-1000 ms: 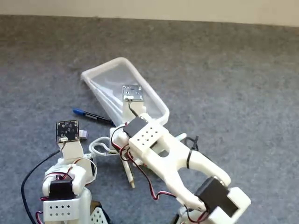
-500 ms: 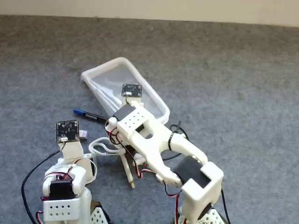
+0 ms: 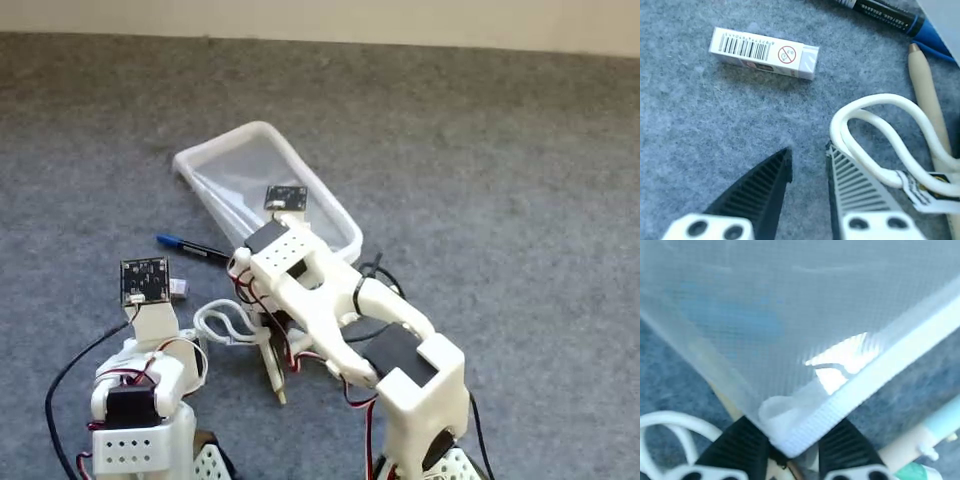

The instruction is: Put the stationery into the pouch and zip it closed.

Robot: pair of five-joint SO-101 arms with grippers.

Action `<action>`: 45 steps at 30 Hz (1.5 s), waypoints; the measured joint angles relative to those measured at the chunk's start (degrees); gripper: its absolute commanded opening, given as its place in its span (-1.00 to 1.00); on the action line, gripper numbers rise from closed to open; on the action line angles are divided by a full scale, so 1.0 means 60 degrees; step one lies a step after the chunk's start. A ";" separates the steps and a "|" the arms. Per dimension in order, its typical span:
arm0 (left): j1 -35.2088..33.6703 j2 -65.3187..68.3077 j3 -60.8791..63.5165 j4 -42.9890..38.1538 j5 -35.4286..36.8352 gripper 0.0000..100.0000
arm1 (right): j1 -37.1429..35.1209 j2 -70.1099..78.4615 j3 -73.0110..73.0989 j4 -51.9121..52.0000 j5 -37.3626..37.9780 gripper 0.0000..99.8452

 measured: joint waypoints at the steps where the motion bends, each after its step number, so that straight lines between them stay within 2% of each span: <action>1: 0.0000 0.0000 0.0000 0.0000 0.0000 -0.77 | 0.0044 0.0000 0.0000 0.0000 0.0029 -0.99; 8: 0.0000 0.0000 0.0000 0.0000 0.0000 -0.77 | 0.0190 -0.0044 -0.0396 0.0513 0.0205 -0.99; 19: 0.0000 0.0000 0.0000 0.0000 0.0000 -0.77 | 0.0469 -0.1612 -0.0469 0.0879 0.2081 -0.99; 25: 0.0000 0.0000 0.0000 0.0000 0.0000 -0.77 | 0.0484 -0.2330 -0.0498 0.1919 0.3502 -0.99; 31: 0.0000 0.0000 0.0000 0.0000 0.0000 -0.77 | 0.0557 -0.2886 -0.0498 0.2740 0.5509 -0.99; 40: 0.0000 0.0000 0.0000 0.0000 0.0000 -0.77 | 0.1626 -0.3209 -0.0498 0.2901 0.8337 -0.99; 45: 0.0000 0.0000 0.0000 0.0000 0.0000 -0.77 | 0.1832 -0.3209 -0.0498 0.2916 0.9011 -0.99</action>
